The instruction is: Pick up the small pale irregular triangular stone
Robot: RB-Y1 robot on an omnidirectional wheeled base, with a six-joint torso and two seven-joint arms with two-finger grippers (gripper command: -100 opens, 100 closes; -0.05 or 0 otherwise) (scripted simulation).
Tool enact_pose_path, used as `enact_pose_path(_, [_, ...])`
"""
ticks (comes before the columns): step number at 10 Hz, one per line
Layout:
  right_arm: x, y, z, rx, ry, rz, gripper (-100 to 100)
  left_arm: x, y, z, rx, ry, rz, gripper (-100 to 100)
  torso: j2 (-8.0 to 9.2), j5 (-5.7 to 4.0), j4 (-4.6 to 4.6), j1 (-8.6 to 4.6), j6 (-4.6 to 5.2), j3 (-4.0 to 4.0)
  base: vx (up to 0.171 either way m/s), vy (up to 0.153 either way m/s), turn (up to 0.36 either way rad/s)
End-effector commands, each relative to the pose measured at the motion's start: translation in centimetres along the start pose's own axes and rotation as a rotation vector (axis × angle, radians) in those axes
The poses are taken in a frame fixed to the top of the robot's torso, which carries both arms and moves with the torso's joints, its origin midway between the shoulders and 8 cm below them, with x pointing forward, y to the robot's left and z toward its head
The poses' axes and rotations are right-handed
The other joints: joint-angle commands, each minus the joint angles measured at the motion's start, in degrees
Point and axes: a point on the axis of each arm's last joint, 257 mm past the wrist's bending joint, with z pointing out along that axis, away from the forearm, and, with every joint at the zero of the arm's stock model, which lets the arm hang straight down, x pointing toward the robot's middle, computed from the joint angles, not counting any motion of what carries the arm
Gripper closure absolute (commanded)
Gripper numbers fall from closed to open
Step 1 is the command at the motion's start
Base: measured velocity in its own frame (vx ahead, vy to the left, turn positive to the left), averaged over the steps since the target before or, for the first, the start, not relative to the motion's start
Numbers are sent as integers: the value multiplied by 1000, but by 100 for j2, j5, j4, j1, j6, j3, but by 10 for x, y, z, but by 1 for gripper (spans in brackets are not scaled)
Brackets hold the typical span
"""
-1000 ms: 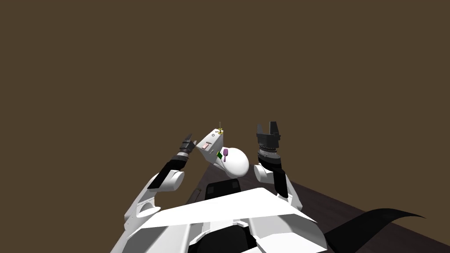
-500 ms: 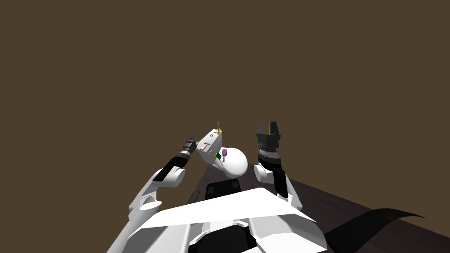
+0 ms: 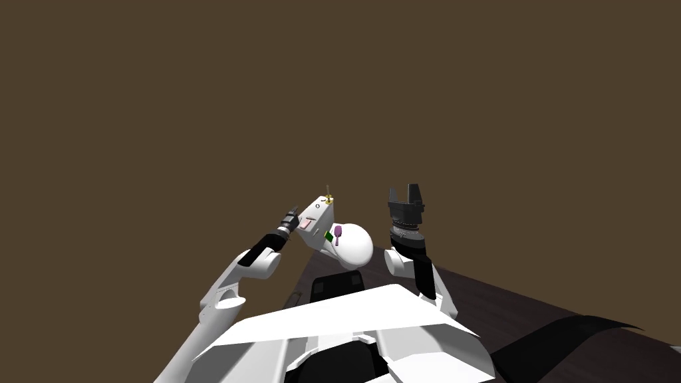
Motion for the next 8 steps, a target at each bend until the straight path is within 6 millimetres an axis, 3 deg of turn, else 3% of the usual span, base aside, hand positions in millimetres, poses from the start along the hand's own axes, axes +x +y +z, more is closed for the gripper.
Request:
enact_pose_path(1, [0, 0, 0, 0, 0, 0, 0, 1, 10, 4, -48, 10, 22, -100, 0, 0, 0, 0, 0, 0, 9, -2, -110])
enact_pose_path(8, [0, 0, 0, 0, 0, 0, 0, -5, 49, 11, -225, 18, 84, -100, 0, 0, 0, -1, 1, 0, 7, 0, -67])
